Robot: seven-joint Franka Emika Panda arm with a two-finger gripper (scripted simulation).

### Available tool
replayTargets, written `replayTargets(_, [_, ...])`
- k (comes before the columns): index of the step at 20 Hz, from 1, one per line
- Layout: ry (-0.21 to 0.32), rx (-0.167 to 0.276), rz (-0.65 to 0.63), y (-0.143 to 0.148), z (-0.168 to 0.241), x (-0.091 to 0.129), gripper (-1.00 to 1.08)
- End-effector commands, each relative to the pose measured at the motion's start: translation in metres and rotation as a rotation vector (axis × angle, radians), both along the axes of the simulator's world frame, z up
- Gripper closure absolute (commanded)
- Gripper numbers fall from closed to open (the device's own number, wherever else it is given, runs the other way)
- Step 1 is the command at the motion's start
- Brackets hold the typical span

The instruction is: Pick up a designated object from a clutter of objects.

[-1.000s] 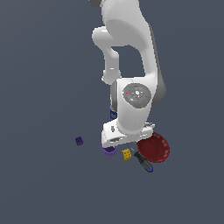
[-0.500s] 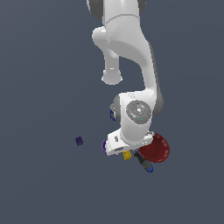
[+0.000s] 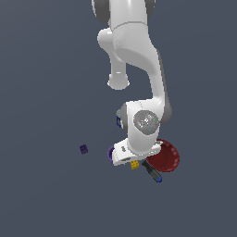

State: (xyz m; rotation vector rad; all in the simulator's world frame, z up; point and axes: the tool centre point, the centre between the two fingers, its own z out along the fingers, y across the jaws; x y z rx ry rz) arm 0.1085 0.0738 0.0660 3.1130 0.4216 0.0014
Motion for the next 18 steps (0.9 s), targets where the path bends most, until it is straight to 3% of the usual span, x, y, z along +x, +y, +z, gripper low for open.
replayTargets(1, [0.001, 0.0, 0.0, 0.0, -0.01, -0.001, -0.92])
replayTargets(12, [0.001, 0.0, 0.001, 0.0, -0.044, 0.0, -0.92])
replayTargets(13, [0.001, 0.0, 0.001, 0.0, -0.044, 0.0, 1.08])
replayTargets(18, [0.001, 0.0, 0.001, 0.0, -0.044, 0.0, 1.08])
